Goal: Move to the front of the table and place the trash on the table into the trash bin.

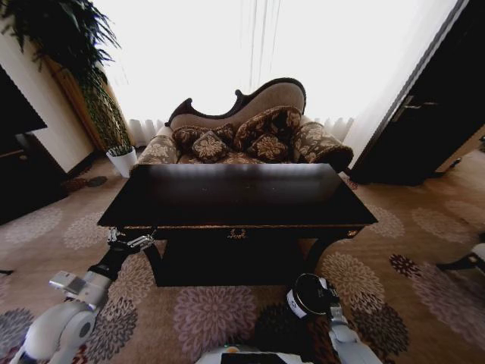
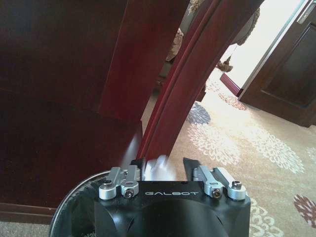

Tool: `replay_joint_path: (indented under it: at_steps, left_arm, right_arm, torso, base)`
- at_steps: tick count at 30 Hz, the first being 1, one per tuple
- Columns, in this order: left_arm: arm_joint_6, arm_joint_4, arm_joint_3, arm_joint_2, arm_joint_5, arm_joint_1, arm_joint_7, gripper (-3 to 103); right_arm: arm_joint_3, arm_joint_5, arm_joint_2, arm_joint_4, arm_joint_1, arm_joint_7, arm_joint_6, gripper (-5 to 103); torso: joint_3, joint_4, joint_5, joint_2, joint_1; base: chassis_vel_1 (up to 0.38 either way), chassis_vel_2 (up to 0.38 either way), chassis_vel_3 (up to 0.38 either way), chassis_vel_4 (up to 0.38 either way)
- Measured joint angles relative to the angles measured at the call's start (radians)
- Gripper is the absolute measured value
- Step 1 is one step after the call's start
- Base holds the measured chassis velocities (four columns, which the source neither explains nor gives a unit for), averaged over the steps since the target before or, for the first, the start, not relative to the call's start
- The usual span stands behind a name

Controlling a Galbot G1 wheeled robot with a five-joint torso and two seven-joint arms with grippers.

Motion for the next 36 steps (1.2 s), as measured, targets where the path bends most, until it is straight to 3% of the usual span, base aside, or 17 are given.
replay_joint_path:
  at_steps: [1,2,5,7,10,12,15,30,36]
  left_arm:
    - [0.0,0.0,0.0,0.0,0.0,0.0,0.0,100]
    - [0.0,0.0,0.0,0.0,0.0,0.0,0.0,100]
    - [0.0,0.0,0.0,0.0,0.0,0.0,0.0,100]
    - [0.0,0.0,0.0,0.0,0.0,0.0,0.0,100]
    - [0.0,0.0,0.0,0.0,0.0,0.0,0.0,100]
    - [0.0,0.0,0.0,0.0,0.0,0.0,0.0,100]
    - [0.0,0.0,0.0,0.0,0.0,0.0,0.0,100]
    - [0.0,0.0,0.0,0.0,0.0,0.0,0.0,100]
    - [0.0,0.0,0.0,0.0,0.0,0.0,0.0,100]
  right_arm:
    - [0.0,0.0,0.0,0.0,0.0,0.0,0.0,41]
    - [0.0,0.0,0.003,0.004,0.001,0.0,-0.003,52]
    - [-0.001,-0.001,0.006,0.009,0.003,0.0,-0.006,68]
    - [-0.001,-0.001,0.006,0.009,0.003,0.0,-0.007,68]
    - [-0.002,0.0,0.01,0.023,-0.002,0.0,-0.01,85]
    - [-0.002,0.0,0.012,0.034,-0.008,0.0,-0.01,85]
    - [-0.001,0.016,0.021,0.071,-0.036,-0.007,-0.01,98]
    - [0.019,0.152,0.093,0.46,-0.299,-0.012,0.004,100]
    - [0.041,0.199,0.119,0.594,-0.399,-0.015,0.052,100]
  torso:
    - [0.0,0.0,0.0,0.0,0.0]
    - [0.0,0.0,0.0,0.0,0.0]
    - [0.0,0.0,-0.0001,0.0,0.0]
    - [0.0,0.0,-0.0001,0.0,0.0]
    - [0.0,0.0001,-0.0001,0.0,0.0]
    - [0.0,0.0001,0.0,0.0,0.0]
    - [0.0,0.0002,-0.0002,0.0,0.0]
    - [0.0,-0.0001,0.0,0.0,0.0]
    - [0.0,0.0,-0.0001,0.0,0.0]
  base:
    - [0.0,0.0,0.0,0.0]
    - [0.0,0.0,0.0,0.0]
    - [0.0,0.0,0.0,0.0]
    - [0.0,0.0,0.0,0.0]
    - [0.0,0.0,0.0,0.0]
    - [0.0,0.0,0.0,0.0]
    - [0.0,0.0,0.0,0.0]
    - [0.0,0.0,0.0,0.0]
    - [0.0,0.0,0.0,0.0]
